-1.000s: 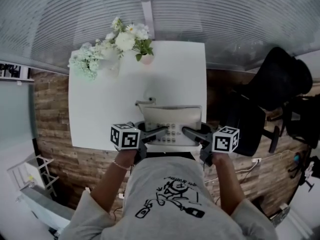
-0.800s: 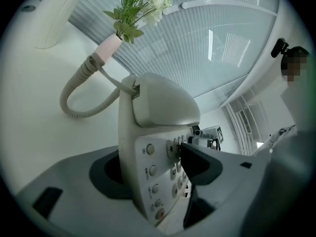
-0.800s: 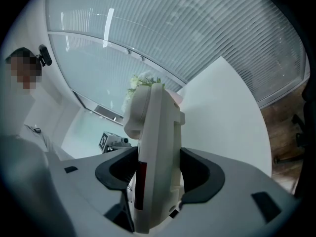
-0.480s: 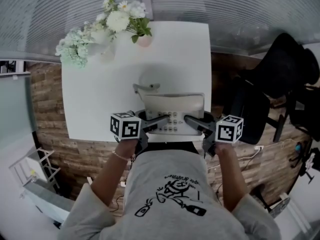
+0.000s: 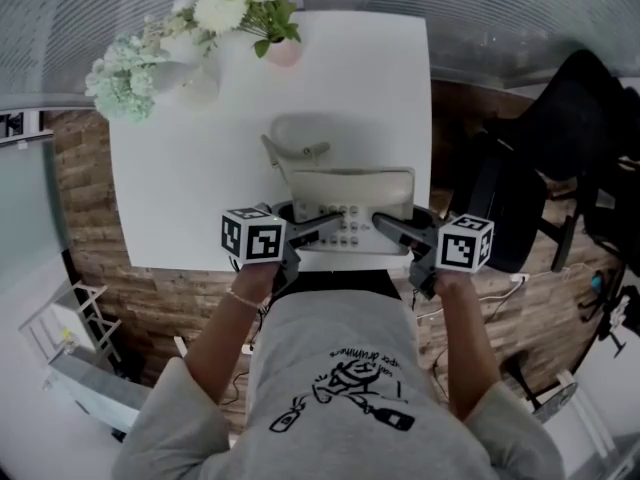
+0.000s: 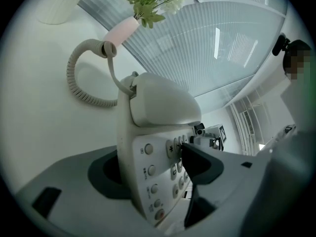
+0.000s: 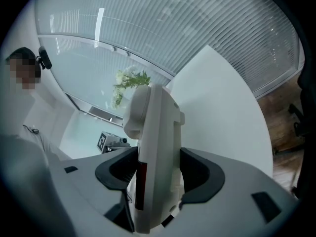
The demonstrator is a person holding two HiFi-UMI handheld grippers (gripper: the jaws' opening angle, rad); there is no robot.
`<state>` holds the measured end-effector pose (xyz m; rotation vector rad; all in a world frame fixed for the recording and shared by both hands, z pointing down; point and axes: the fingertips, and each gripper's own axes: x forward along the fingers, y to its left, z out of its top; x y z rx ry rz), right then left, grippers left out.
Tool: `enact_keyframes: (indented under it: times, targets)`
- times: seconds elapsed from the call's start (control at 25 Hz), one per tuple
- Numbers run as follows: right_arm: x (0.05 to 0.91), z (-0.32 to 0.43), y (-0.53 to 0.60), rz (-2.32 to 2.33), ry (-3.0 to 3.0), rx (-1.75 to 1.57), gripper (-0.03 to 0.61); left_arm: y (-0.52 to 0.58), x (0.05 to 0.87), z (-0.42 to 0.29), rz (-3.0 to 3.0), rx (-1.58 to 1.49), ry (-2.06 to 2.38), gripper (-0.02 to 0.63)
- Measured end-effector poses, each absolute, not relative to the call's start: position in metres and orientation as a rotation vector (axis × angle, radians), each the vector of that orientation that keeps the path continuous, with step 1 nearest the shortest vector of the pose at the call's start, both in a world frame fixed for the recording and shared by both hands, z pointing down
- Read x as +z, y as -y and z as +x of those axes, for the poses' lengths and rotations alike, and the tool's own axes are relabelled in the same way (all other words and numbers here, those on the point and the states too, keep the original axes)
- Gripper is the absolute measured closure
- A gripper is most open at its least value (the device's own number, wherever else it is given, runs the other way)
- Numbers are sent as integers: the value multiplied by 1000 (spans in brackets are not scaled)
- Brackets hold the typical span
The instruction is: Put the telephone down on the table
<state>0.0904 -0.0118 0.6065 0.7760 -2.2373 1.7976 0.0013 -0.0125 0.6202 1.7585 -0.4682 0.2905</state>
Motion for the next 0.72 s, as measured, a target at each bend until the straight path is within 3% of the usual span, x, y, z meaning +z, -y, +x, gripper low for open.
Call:
enact_keyframes:
  times: [0.72]
  targets:
    - [647, 87, 7, 767, 2182, 1856, 298, 8, 659, -6, 1738, 372, 543, 281]
